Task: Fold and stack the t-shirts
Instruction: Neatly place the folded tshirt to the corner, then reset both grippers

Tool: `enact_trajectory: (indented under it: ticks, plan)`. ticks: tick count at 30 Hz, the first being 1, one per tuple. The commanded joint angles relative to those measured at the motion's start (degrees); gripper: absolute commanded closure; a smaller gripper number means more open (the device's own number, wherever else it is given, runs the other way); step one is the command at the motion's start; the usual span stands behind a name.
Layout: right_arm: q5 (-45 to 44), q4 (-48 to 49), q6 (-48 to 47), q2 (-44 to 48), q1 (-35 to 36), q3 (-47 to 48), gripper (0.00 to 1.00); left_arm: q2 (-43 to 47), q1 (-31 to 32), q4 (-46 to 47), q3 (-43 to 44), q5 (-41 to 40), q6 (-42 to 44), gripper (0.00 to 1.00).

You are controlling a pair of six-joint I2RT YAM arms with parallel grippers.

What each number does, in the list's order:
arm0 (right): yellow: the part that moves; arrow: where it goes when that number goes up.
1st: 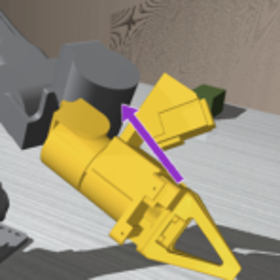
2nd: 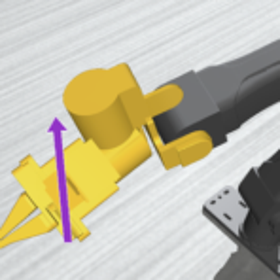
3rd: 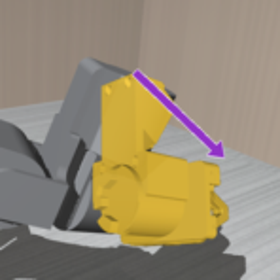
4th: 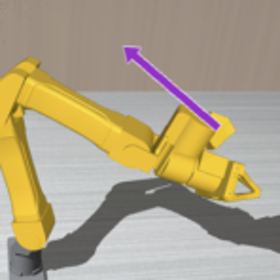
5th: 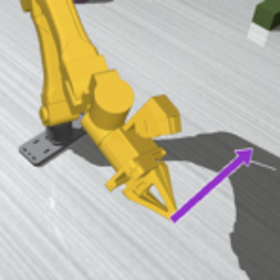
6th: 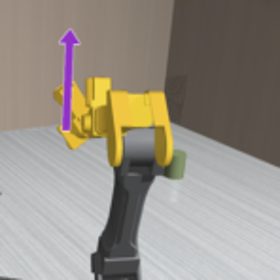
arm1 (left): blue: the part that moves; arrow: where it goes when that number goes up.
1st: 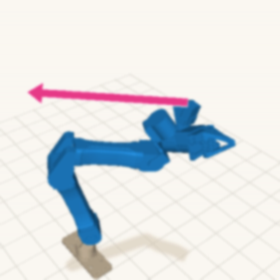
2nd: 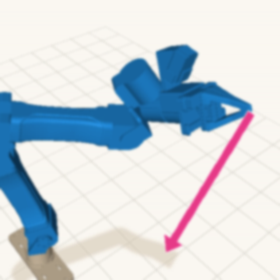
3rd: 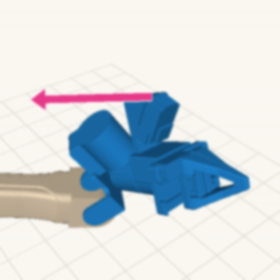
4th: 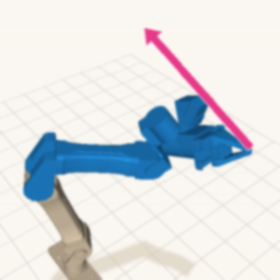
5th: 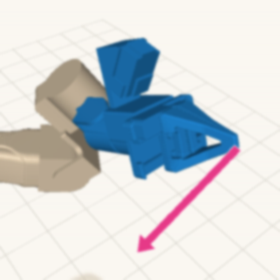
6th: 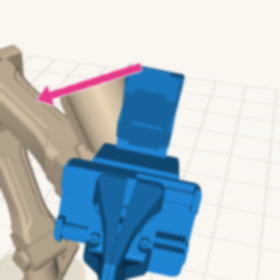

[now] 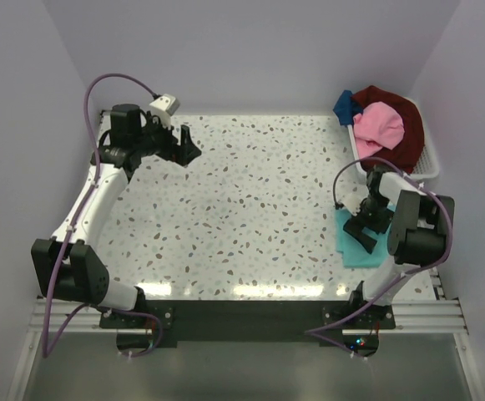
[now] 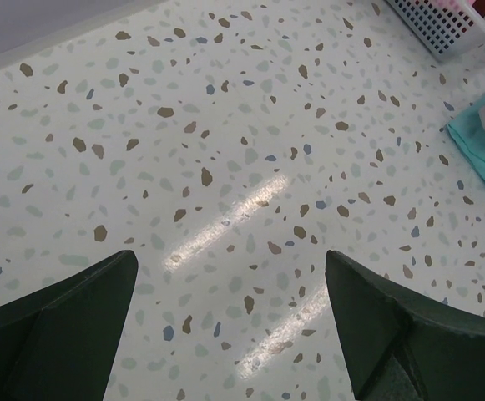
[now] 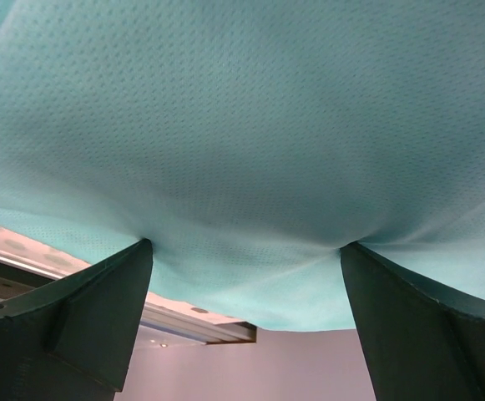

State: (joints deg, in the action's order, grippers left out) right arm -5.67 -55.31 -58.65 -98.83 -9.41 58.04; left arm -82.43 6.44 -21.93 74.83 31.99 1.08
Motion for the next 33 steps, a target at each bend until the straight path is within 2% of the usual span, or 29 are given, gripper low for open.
enact_trajectory:
  ticks: [1,13,16,20,21,25,28,29,30,32,33]
  plan:
    - [0.57,0.91,-6.39,-3.65,-3.07,2.42,0.01,-0.27,-0.46,0.23,3.13,0.8,-0.64,0.0]
    - [1.71,-3.3,-8.85,-1.64,-5.09,7.25,0.01,-1.15,-0.46,-0.57,4.54,0.62,-0.64,0.0]
    - [4.51,-8.48,-7.01,-0.05,-5.01,14.45,0.01,-1.32,-0.55,-1.61,4.97,-1.13,-0.64,0.0]
    - [11.44,-20.69,-2.01,0.12,-4.3,31.82,0.01,-2.29,-0.72,-4.69,6.64,-3.15,-0.56,0.0]
    - [12.78,-25.33,-1.3,0.21,-3.26,34.31,0.01,-2.47,-0.81,-5.22,7.26,-3.42,-0.55,0.0]
    - [19.2,-31.7,4.58,3.01,3.24,42.66,0.01,-3.87,-2.39,-9.96,9.98,-2.29,-0.2,0.0]
    - [24.29,-29.52,13.89,4.51,11.75,44.52,0.01,-6.15,-4.75,-14.18,12.62,0.79,0.59,0.0]
    - [25.35,-27.5,20.44,5.22,13.7,45.05,0.01,-6.6,-5.46,-14.8,12.8,1.58,0.85,0.0]
    - [26.32,-21.92,24.25,5.48,17.02,45.14,0.01,-6.6,-6.25,-15.24,12.28,2.28,1.2,0.0]
    - [27.11,-14.86,35.55,5.31,19.33,43.75,0.01,-5.81,-9.5,-14.55,10.7,5.08,2.17,0.0]
    - [27.99,-8.13,38.93,4.96,21.17,42.78,0.01,-5.55,-11.34,-14.19,8.78,5.54,2.61,0.0]
